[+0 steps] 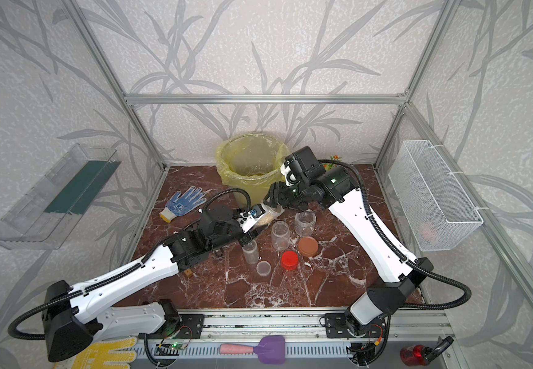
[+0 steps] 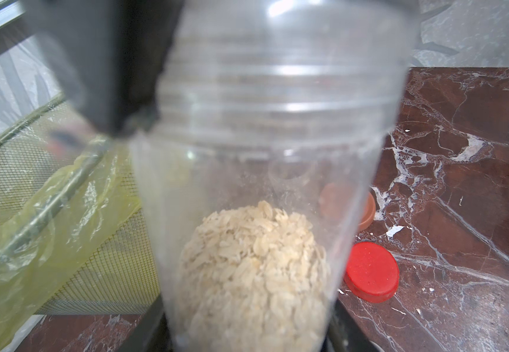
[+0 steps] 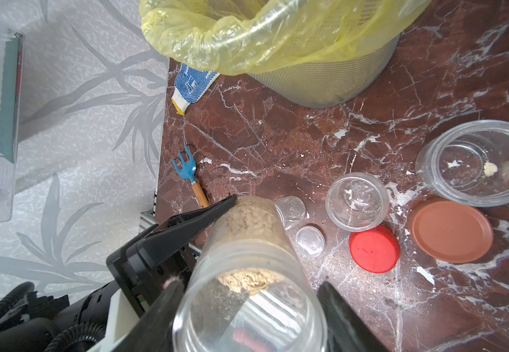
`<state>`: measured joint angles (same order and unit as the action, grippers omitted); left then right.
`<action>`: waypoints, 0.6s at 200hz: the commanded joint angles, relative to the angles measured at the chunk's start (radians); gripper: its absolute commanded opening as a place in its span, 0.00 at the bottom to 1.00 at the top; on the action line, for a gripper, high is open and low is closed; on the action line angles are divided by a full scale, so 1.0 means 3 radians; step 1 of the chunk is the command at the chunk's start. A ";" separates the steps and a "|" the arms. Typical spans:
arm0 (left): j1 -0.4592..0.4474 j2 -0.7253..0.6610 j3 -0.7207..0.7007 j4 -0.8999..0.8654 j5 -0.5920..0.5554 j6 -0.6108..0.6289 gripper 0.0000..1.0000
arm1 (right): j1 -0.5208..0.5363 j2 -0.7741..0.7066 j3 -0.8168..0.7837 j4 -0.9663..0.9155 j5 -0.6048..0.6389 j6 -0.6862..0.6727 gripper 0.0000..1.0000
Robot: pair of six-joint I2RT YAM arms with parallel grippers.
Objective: Empty expired oatmeal from jars
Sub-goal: Unscrew the lid from the jar.
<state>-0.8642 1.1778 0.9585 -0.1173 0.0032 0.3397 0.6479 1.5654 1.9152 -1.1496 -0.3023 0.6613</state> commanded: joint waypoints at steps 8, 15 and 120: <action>0.0016 -0.0145 -0.0017 0.0150 0.0202 -0.0016 0.00 | 0.0021 0.0003 0.0015 -0.0166 -0.0229 -0.0410 0.37; 0.0042 -0.0172 -0.0043 0.0169 0.0343 -0.0057 0.00 | 0.0009 0.0038 0.0088 -0.0231 -0.0315 -0.0663 0.30; 0.0413 -0.0243 -0.0467 0.0358 0.1551 -0.0686 0.00 | -0.0218 0.0325 0.0991 -0.1147 -0.1274 -0.3753 0.00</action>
<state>-0.7681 1.1000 0.8715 -0.0235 0.4229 0.1741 0.6205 1.6558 2.1468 -1.4010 -0.5297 -0.2375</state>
